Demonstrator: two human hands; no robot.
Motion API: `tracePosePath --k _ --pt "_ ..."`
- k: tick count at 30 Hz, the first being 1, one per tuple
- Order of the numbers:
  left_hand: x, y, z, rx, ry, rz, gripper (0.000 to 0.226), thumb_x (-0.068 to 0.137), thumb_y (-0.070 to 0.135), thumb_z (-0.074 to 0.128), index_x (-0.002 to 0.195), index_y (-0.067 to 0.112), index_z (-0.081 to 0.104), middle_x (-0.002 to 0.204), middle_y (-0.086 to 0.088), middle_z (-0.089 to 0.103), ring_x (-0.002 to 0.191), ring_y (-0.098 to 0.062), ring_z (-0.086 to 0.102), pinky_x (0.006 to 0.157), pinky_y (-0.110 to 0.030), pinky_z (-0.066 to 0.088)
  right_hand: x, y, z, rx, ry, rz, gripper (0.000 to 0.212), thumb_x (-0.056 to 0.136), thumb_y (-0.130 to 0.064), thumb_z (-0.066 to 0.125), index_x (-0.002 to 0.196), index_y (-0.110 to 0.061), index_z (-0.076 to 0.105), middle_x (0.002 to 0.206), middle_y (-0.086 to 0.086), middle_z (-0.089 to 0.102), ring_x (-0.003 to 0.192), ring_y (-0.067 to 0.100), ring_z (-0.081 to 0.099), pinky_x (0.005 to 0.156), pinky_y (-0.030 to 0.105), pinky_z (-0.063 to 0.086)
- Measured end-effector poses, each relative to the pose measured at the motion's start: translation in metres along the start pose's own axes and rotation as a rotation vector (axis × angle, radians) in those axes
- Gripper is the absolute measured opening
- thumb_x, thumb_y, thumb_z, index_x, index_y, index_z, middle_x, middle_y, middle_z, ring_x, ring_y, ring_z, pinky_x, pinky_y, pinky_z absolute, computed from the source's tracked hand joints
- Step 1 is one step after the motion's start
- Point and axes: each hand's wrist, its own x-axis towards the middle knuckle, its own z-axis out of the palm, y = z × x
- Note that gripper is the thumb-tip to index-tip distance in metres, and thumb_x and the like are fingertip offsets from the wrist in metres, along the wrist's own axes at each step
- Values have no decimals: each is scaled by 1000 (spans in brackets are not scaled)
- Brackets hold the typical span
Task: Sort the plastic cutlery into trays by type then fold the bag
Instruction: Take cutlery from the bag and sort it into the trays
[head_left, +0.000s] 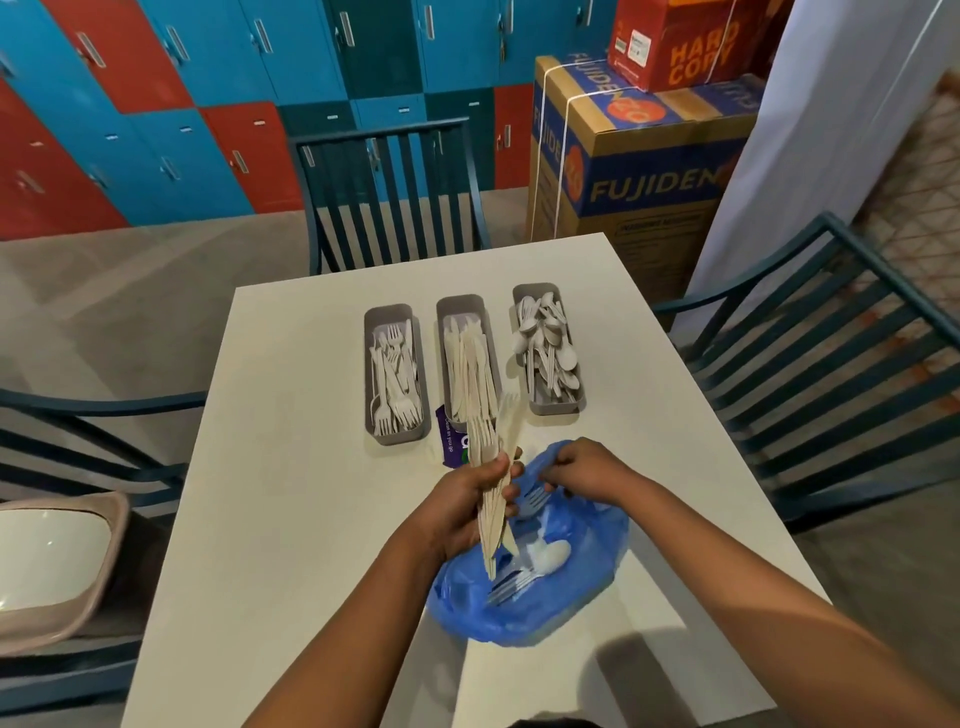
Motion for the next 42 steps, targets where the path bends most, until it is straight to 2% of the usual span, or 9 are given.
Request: tracePosePath --k 6,12,17,23,28,35,38,40,42 --pt "8 10 1 41 273 67 26 98 22 44 83 6 58 49 -1 55 39 -7 49 39 -18 40 -11 -37 7 268 9 -108 37 98 -28 47 65 -17 62 56 0 53 47 8 48 48 17 39" --pt "9 13 4 60 300 60 15 97 19 48 95 9 58 73 -1 54 37 -5 44 35 -16 32 -5 -52 14 410 121 -120 19 92 -26 58 84 -9 58 68 -1 57 56 8 50 40 11 37" --pt "10 14 4 81 307 21 18 97 24 49 89 9 58 52 -2 54 37 -7 46 36 -17 36 2 -57 15 537 85 -61 22 90 -21 61 74 -9 52 65 3 55 55 10 49 47 23 37" --pt "13 21 -1 80 330 47 21 97 25 48 94 10 63 73 -5 59 55 -9 51 39 -18 39 17 -67 10 554 92 41 30 92 -22 58 67 -13 44 65 5 52 53 17 49 43 21 33" --pt "18 35 -12 -81 350 64 27 100 21 40 86 10 62 59 2 59 41 -8 51 35 -16 37 34 -73 -5 700 114 158 27 100 -26 40 78 -12 49 73 8 56 59 22 57 44 24 49" --pt "27 62 -28 -221 359 92 28 101 18 36 89 10 60 52 3 56 38 -6 50 33 -14 35 62 -81 -10 531 103 335 35 99 -11 33 66 -8 45 58 4 43 47 13 36 37 19 29" --pt "35 69 -35 -256 387 88 25 100 20 39 89 11 59 49 2 56 37 -5 51 32 -14 36 75 -85 -8 519 92 428 30 97 -9 32 73 -5 48 39 4 44 30 12 36 32 10 24" --pt "37 74 -38 -261 421 96 23 99 21 44 84 10 58 48 2 56 35 -4 51 30 -13 36 83 -88 -6 453 54 418 20 93 -8 36 85 -3 53 48 7 48 36 16 40 41 15 29" --pt "38 80 -40 -213 479 99 26 97 21 48 77 11 59 46 2 56 31 -3 48 29 -10 33 94 -91 -3 368 39 388 16 88 -5 41 79 -3 54 59 11 47 45 19 40 47 20 30"
